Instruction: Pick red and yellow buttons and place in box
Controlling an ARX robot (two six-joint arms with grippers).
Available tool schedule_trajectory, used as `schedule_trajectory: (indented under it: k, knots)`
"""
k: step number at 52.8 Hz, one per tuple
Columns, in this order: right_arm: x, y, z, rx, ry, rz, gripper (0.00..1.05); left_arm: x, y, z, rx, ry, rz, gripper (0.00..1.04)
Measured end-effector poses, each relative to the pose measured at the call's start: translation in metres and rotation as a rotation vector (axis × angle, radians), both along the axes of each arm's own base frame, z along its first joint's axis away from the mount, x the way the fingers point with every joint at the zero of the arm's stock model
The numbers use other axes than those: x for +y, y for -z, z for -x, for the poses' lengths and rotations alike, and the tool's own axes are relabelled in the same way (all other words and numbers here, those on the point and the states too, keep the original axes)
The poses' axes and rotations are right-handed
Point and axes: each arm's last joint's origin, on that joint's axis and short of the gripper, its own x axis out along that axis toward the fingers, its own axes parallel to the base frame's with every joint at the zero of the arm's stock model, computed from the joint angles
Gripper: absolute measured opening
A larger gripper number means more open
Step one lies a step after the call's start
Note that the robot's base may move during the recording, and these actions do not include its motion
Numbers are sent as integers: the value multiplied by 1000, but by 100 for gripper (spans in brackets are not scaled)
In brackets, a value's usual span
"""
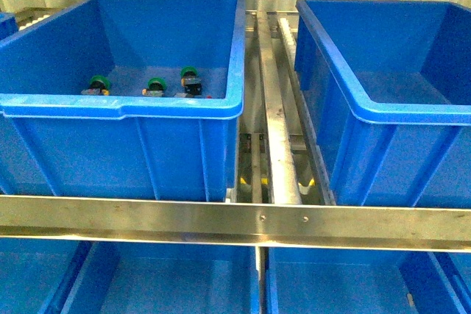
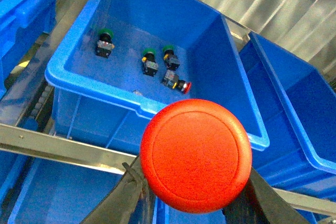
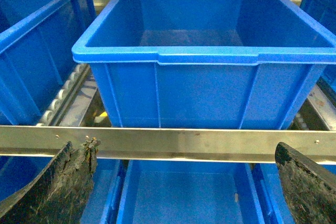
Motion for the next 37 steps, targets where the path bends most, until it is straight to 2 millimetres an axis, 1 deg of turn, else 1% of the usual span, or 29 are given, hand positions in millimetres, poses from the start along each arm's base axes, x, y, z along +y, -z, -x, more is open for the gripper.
schedule_trajectory:
  k: [5, 8, 16, 18, 19, 20, 22, 25, 27, 28, 30, 31, 34, 35, 37]
  knots:
    - [0, 0, 0, 0, 0, 0, 99, 0, 3, -3, -11, 19, -1, 26]
    - [0, 0, 0, 0, 0, 0, 99, -1, 5, -10, -28, 50, 15, 26]
    - [0, 0, 0, 0, 0, 0, 99, 0, 10, -50, -24, 70, 126, 26]
    - [0, 0, 0, -1, 0, 0, 99, -2, 8, -64, -24, 100, 170, 26]
    - [0, 0, 0, -1, 0, 0, 99, -3, 7, -67, -25, 112, 181, 26]
    - [0, 0, 0, -1, 0, 0, 99, -6, 4, -76, -29, 148, 217, 26]
    - [0, 0, 0, 0, 0, 0, 99, -12, -1, -87, -38, 203, 253, 26]
    - [0, 0, 0, -1, 0, 0, 99, -24, -9, -103, -63, 285, 301, 26]
    - [0, 0, 0, -1, 0, 0, 99, -37, -17, -116, -82, 348, 324, 26]
    - [0, 0, 0, -1, 0, 0, 99, -41, -19, -119, -85, 364, 326, 26]
    - [0, 0, 0, -1, 0, 0, 99, -58, -26, -130, -84, 426, 344, 26]
    - [0, 0, 0, -1, 0, 0, 99, -63, -28, -133, -84, 442, 346, 26]
    - [0, 0, 0, -1, 0, 0, 99, -94, -39, -147, -86, 540, 360, 26]
    - [0, 0, 0, -1, 0, 0, 99, -100, -41, -149, -87, 555, 362, 26]
    - [0, 0, 0, -1, 0, 0, 99, -122, -49, -156, -90, 609, 368, 26]
